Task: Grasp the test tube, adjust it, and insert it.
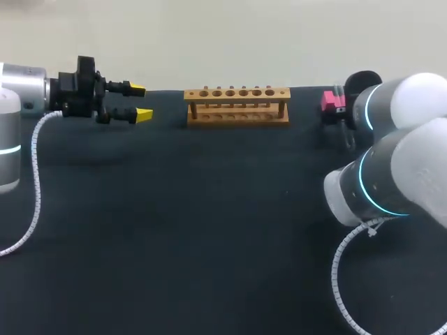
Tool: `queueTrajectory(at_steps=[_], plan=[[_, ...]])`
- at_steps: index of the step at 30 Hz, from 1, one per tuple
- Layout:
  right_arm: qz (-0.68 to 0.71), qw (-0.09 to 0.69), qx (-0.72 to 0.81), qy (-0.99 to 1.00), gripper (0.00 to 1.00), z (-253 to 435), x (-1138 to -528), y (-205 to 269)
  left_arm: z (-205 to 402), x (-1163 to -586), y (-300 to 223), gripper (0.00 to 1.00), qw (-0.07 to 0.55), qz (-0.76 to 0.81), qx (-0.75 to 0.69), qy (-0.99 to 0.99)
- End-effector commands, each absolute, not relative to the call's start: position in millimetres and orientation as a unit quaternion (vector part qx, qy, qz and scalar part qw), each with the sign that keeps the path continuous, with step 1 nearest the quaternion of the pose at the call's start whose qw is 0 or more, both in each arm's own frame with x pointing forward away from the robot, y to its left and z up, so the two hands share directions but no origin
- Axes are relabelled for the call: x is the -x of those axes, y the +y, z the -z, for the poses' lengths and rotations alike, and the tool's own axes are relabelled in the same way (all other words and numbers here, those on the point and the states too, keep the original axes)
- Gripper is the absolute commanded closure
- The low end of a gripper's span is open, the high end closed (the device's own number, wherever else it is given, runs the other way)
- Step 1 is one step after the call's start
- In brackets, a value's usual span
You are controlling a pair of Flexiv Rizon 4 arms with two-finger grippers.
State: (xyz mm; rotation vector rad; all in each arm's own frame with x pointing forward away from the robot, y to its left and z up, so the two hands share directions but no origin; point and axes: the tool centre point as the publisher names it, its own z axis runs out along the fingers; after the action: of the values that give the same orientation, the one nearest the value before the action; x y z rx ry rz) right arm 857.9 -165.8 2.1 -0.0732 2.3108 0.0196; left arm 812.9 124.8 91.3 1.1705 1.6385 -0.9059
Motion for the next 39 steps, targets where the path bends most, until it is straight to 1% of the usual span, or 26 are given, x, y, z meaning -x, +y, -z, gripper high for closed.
queueTrajectory(at_steps=[1,3,6,7,8,9,11,12,13,15,17,18,20,23,24,26,27,29,30,31,32,33,39], plan=[[-0.028,0.401,0.036,0.915,0.0,-1.4,-860.3,-169.0,-90.2,-811.0,125.2,0.0,0.453,0.365,-0.473,0.662],[-0.029,0.401,0.036,0.915,0.02,-1.1,-860.8,-169.1,-90.2,-811.0,125.2,0.0,0.453,0.365,-0.473,0.662],[-0.032,0.4,0.037,0.915,0.23,0.2,-862.1,-168.6,-90.2,-811.0,125.2,0.0,0.453,0.365,-0.473,0.662],[-0.033,0.4,0.037,0.915,0.35,0.8,-862.4,-168.2,-90.2,-811.0,125.2,0.0,0.453,0.365,-0.473,0.662],[-0.033,0.399,0.038,0.916,0.45,1.5,-862.8,-167.9,-90.2,-811.0,125.2,0.0,0.453,0.365,-0.473,0.662],[-0.034,0.399,0.038,0.916,0.49,2.0,-863.2,-167.6,-90.2,-811.0,125.2,0.0,0.453,0.365,-0.473,0.662],[-0.035,0.398,0.039,0.916,0.47,3.1,-864.1,-166.9,-90.2,-811.0,125.2,0.0,0.453,0.365,-0.473,0.662],[-0.035,0.397,0.039,0.916,0.42,3.4,-864.5,-166.5,-90.2,-811.0,125.2,0.0,0.453,0.365,-0.473,0.662],[-0.036,0.397,0.039,0.916,0.38,3.6,-864.9,-165.9,-90.2,-811.0,125.2,0.0,0.453,0.365,-0.473,0.662],[-0.037,0.396,0.04,0.917,0.34,4.7,-865.9,-165.3,-90.2,-811.0,125.2,0.0,0.453,0.365,-0.473,0.662],[-0.038,0.395,0.041,0.917,0.33,5.5,-866.4,-165.2,-90.2,-811.0,125.2,0.0,0.453,0.365,-0.473,0.662],[-0.038,0.394,0.041,0.917,0.34,6.1,-866.6,-165.3,-90.2,-811.0,125.2,0.0,0.453,0.365,-0.473,0.662],[-0.039,0.393,0.041,0.918,0.4,6.6,-866.8,-165.4,-90.2,-811.0,125.2,0.0,0.453,0.365,-0.473,0.662],[-0.039,0.392,0.041,0.918,0.44,6.8,-866.8,-165.3,-90.2,-811.0,125.2,0.0,0.453,0.365,-0.473,0.662],[-0.04,0.392,0.041,0.918,0.47,6.9,-866.7,-165.2,-90.2,-811.0,125.2,0.0,0.453,0.365,-0.473,0.662],[-0.04,0.391,0.04,0.919,0.54,7.3,-866.3,-165.1,-90.2,-811.0,125.2,0.0,0.453,0.365,-0.473,0.662],[-0.041,0.391,0.039,0.919,0.6,7.4,-866.1,-165.0,-90.2,-811.0,125.2,0.0,0.453,0.365,-0.473,0.662],[-0.042,0.391,0.038,0.919,0.67,7.5,-866.0,-164.9,-90.2,-811.0,125.2,0.0,0.453,0.365,-0.473,0.662],[-0.042,0.391,0.038,0.919,0.72,7.5,-865.8,-164.7,-90.2,-811.0,125.2,0.0,0.453,0.365,-0.473,0.662],[-0.042,0.391,0.037,0.919,0.8,7.4,-865.6,-164.5,-90.2,-811.0,125.2,0.0,0.453,0.365,-0.473,0.662],[-0.042,0.391,0.037,0.919,0.92,7.3,-865.5,-164.3,-90.2,-811.0,125.2,0.0,0.453,0.365,-0.473,0.662],[-0.042,0.391,0.036,0.919,1.0,6.9,-865.3,-164.0,-90.2,-811.0,125.2,0.0,0.453,0.365,-0.473,0.662],[-0.043,0.392,0.028,0.918,1.0,4.3,-863.0,-161.8,-90.2,-811.0,125.2,0.0,0.453,0.365,-0.473,0.662]])
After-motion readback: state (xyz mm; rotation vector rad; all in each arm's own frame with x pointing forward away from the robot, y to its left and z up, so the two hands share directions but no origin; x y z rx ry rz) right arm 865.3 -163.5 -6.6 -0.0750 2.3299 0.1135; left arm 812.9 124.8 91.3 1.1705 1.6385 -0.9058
